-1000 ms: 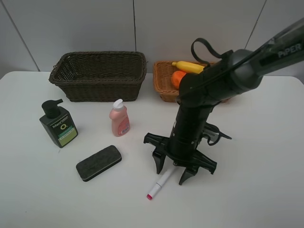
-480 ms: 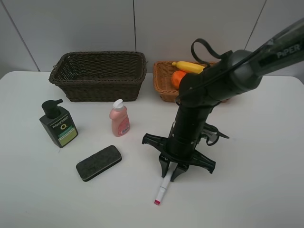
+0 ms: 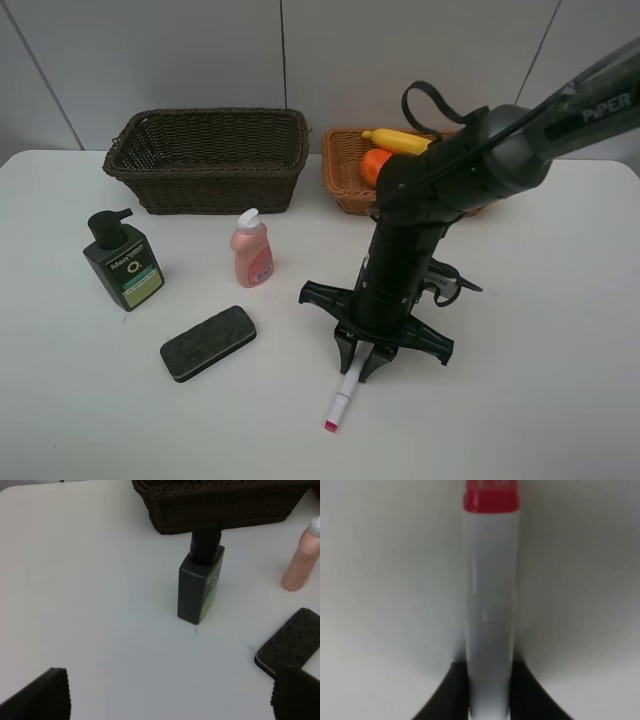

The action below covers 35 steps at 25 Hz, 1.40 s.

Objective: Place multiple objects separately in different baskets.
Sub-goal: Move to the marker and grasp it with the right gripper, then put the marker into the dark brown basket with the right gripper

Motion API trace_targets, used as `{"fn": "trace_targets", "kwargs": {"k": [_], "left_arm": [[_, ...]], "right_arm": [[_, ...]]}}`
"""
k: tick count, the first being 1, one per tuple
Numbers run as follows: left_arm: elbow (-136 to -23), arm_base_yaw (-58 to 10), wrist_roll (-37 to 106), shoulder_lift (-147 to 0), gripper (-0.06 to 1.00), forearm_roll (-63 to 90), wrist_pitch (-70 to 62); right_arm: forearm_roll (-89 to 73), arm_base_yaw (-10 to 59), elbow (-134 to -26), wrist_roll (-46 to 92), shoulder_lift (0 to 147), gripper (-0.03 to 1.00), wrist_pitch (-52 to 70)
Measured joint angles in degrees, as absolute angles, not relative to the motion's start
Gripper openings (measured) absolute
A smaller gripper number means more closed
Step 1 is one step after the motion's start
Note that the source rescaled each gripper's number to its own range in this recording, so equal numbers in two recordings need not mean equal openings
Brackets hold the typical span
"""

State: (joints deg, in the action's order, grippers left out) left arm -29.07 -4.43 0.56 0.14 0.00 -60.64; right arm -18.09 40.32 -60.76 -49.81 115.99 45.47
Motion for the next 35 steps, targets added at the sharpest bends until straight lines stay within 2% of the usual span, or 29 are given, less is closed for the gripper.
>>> {"fn": "trace_targets", "kwargs": {"k": [6,12,17,22,29,35], "left_arm": [[-29.1,-4.4,0.6,0.1,1.00,0.0,-60.6],[-29.1,-4.4,0.6,0.1,1.00,0.0,-60.6],[-29.1,-4.4,0.6,0.1,1.00,0.0,-60.6],[-29.1,-4.4,0.6,0.1,1.00,0.0,-60.6],[-29.1,-4.4,0.6,0.1,1.00,0.0,-60.6],[-29.1,-4.4,0.6,0.1,1.00,-0.3,-60.6]], "right_arm": [[-16.8,40.3,-61.0,-49.6,113.8,0.02,48.3],[-10.2,40.3,-62.8,-49.6,103.8,0.02,54.5],[-1.0,40.3,-69.4,-47.6,96.4,0.02,61.7],[6.6,40.3,-78.2,-39.0,94.6,0.02,63.7],[12.4,39.1,-86.5,-21.6,97.6,0.02,57.7],[13.2,37.5,-92.2,-9.8,105.8,0.02,45.4]]}}
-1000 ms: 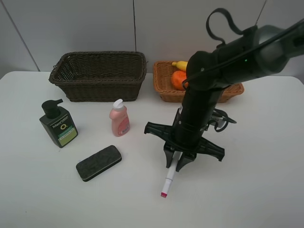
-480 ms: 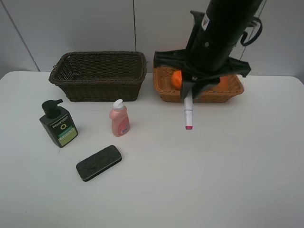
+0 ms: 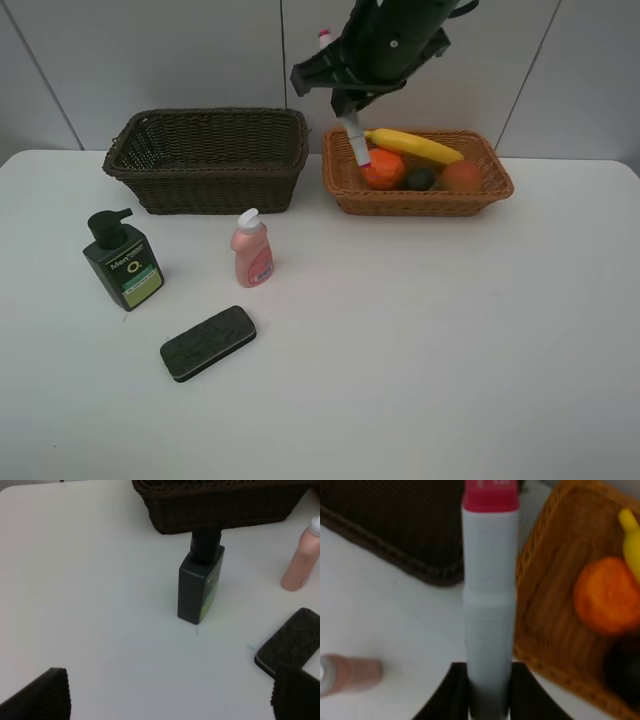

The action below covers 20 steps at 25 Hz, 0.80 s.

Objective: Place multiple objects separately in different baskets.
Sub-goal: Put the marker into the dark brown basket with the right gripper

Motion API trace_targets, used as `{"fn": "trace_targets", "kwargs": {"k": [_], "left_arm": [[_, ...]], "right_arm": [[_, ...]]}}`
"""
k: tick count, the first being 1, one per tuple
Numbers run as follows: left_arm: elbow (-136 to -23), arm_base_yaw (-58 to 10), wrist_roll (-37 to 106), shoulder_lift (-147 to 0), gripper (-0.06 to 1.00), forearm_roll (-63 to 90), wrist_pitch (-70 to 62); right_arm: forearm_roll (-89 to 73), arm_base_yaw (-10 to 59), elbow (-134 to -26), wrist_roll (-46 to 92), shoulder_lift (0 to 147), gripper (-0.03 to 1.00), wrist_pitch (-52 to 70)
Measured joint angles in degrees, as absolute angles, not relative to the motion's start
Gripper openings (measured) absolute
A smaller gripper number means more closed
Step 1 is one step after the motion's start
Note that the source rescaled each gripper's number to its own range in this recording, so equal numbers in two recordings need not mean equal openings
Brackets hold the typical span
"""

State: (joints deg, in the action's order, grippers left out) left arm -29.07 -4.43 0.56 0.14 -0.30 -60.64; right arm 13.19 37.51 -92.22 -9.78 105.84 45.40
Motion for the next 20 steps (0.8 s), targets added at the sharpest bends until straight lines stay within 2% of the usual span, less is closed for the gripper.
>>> {"fn": "trace_targets", "kwargs": {"k": [7,12,20], "left_arm": [[-29.1,-4.4,0.6,0.1,1.00,0.0,-60.7],[-29.1,-4.4,0.6,0.1,1.00,0.0,-60.7],[-29.1,-4.4,0.6,0.1,1.00,0.0,-60.7]], "right_arm": [[13.2,36.9,-102.3,1.8,117.3,0.02,31.3],[5.0,36.9,-108.7,11.8,125.0,0.02,24.9],[-6.3,36.9,-115.8,19.1,135.3,0.02,21.8]]}}
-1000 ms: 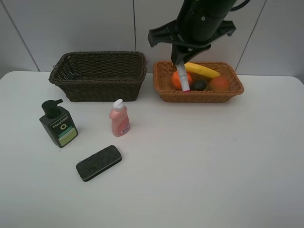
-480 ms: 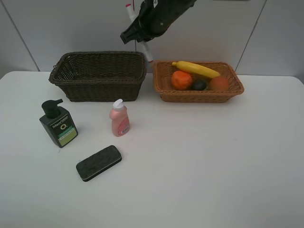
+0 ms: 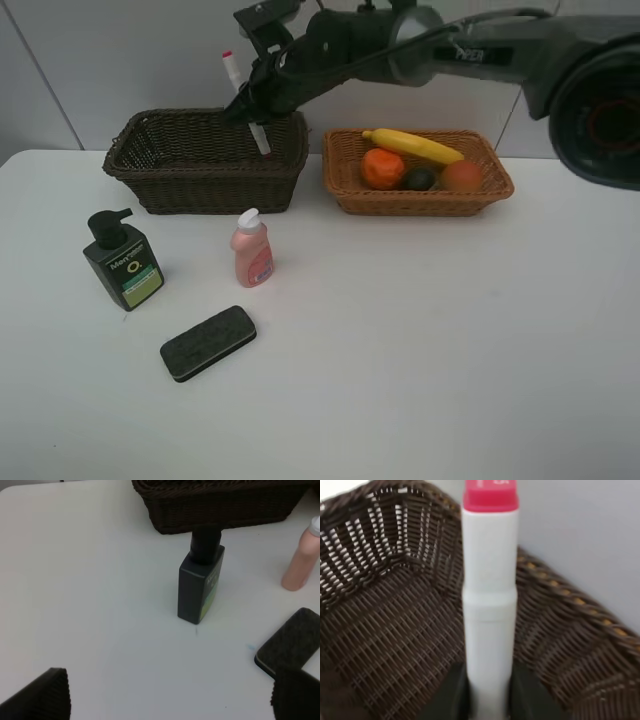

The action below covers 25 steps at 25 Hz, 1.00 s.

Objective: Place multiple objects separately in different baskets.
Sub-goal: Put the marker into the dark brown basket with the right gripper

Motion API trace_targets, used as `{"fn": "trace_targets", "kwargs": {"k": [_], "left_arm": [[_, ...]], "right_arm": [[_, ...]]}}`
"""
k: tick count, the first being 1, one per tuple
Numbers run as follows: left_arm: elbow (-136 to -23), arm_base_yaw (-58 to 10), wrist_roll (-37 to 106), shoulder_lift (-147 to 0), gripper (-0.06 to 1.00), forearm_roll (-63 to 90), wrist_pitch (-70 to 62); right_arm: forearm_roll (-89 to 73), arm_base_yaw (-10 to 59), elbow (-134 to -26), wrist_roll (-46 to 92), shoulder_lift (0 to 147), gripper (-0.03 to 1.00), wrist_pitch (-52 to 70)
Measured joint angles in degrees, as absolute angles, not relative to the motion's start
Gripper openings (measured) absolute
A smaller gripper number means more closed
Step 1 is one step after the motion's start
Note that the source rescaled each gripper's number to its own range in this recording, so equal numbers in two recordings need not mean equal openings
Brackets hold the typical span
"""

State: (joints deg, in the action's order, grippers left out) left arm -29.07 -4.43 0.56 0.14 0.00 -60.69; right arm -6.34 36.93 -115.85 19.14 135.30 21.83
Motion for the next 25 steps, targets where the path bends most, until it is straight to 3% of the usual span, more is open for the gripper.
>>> {"fn": "trace_targets", "kwargs": {"k": [16,17,20,21,23,25], "left_arm": [[-29.1,-4.4,0.6,0.1,1.00,-0.3,-60.7],[-29.1,-4.4,0.6,0.1,1.00,-0.3,-60.7],[-29.1,-4.4,0.6,0.1,1.00,0.0,-60.7],[-29.1,-4.4,0.6,0.1,1.00,-0.3,-60.7],[-29.1,-4.4,0.6,0.1,1.00,-0.3,-60.7],[-29.1,-4.4,0.6,0.1,1.00,-0.3,-60.7]], "right_arm": [[-7.8,36.9,-117.7,19.6,140.4,0.05,19.6],[-7.8,36.9,-117.7,19.6,140.4,0.12,19.6],[-7.7,36.9,-117.7,19.6,140.4,0.69,19.4],[-7.5,36.9,-117.7,19.7,140.4,0.80,19.2],[-7.5,36.9,-117.7,19.7,140.4,0.93,19.2],[-7.5,36.9,-117.7,19.7,140.4,0.97,19.6]]}}
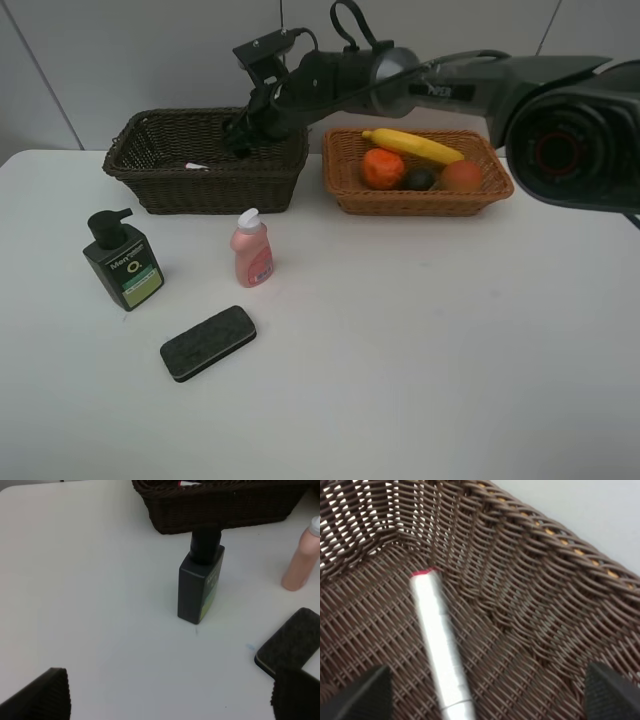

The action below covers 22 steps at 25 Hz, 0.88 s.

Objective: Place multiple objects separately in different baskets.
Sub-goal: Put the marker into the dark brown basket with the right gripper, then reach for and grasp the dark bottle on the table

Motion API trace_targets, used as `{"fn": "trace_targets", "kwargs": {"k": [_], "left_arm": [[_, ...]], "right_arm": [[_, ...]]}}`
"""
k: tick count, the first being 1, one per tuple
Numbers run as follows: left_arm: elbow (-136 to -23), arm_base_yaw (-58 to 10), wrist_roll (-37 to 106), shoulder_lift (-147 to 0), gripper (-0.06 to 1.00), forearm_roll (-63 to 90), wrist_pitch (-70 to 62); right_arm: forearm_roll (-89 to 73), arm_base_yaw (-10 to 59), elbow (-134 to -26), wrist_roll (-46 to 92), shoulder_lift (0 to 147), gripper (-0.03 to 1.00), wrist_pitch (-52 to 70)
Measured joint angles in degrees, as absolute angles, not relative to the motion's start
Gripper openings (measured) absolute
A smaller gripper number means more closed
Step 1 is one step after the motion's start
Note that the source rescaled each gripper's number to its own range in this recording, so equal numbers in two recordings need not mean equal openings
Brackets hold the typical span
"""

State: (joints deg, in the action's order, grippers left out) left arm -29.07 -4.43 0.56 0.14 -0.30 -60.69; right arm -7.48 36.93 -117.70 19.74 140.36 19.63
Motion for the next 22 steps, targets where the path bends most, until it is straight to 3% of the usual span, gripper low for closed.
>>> {"fn": "trace_targets", "kwargs": {"k": [9,22], "left_arm": [[-29.1,-4.4,0.6,0.1,1.00,0.0,-60.7],[-29.1,-4.4,0.6,0.1,1.00,-0.3,-60.7]], "right_arm": [[-7.3,36.9,-117.7,19.7,139.4,1.00,23.8],[-4.2,36.9,-117.7,19.7,118.0,1.00,54.8]]}}
